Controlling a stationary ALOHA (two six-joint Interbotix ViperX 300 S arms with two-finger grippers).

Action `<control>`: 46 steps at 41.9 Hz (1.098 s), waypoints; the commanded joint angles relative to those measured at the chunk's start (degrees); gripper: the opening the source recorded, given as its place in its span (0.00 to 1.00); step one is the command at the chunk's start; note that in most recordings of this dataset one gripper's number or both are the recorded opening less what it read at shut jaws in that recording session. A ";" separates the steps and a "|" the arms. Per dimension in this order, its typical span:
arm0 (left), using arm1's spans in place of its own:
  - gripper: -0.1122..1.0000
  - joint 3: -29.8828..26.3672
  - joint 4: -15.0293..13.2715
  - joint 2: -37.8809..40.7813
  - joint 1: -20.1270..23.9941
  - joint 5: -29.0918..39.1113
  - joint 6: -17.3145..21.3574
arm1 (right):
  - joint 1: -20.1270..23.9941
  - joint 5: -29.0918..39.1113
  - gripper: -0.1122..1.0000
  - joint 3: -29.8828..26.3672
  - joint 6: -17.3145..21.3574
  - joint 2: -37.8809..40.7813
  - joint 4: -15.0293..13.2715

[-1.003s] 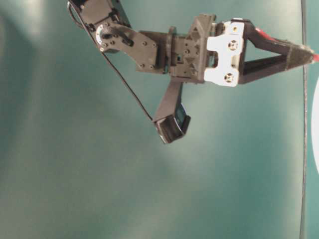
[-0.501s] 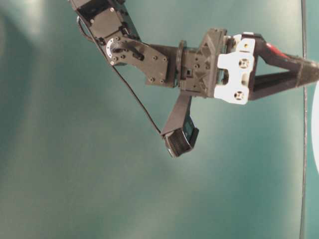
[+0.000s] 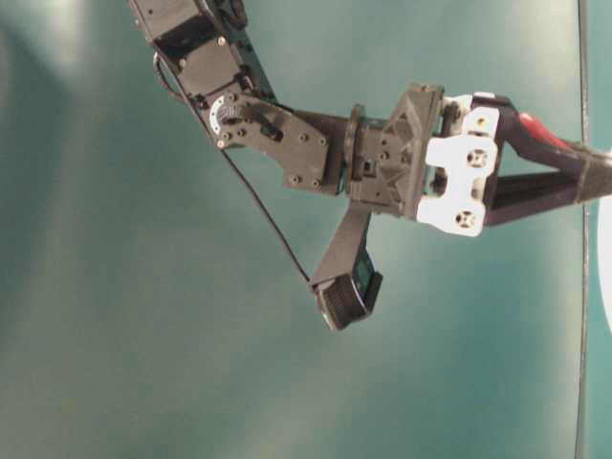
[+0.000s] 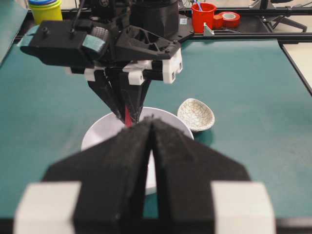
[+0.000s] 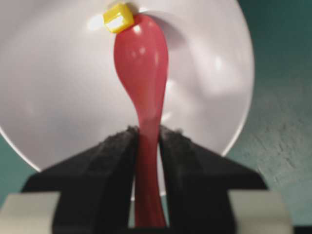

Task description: Scoop the yellow hexagonal prism block from the bowl with a spoon using the right arm.

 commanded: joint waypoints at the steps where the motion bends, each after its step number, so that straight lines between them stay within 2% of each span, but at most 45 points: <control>1: 0.10 -1.14 0.18 0.44 0.00 -0.53 0.18 | 0.35 -0.18 0.30 -1.58 -0.09 -0.88 0.35; 24: 0.10 -1.14 0.18 0.53 -0.09 -0.53 0.18 | 0.44 -0.53 0.30 -6.24 -0.18 -0.18 1.05; 32: 0.10 -1.14 0.18 0.53 0.00 -0.53 0.09 | 0.44 0.09 0.30 -8.26 -1.76 -0.26 1.05; 46: 0.10 -1.14 0.18 0.53 -0.09 -0.53 0.09 | 0.44 1.23 0.30 -10.11 -1.93 -2.99 0.79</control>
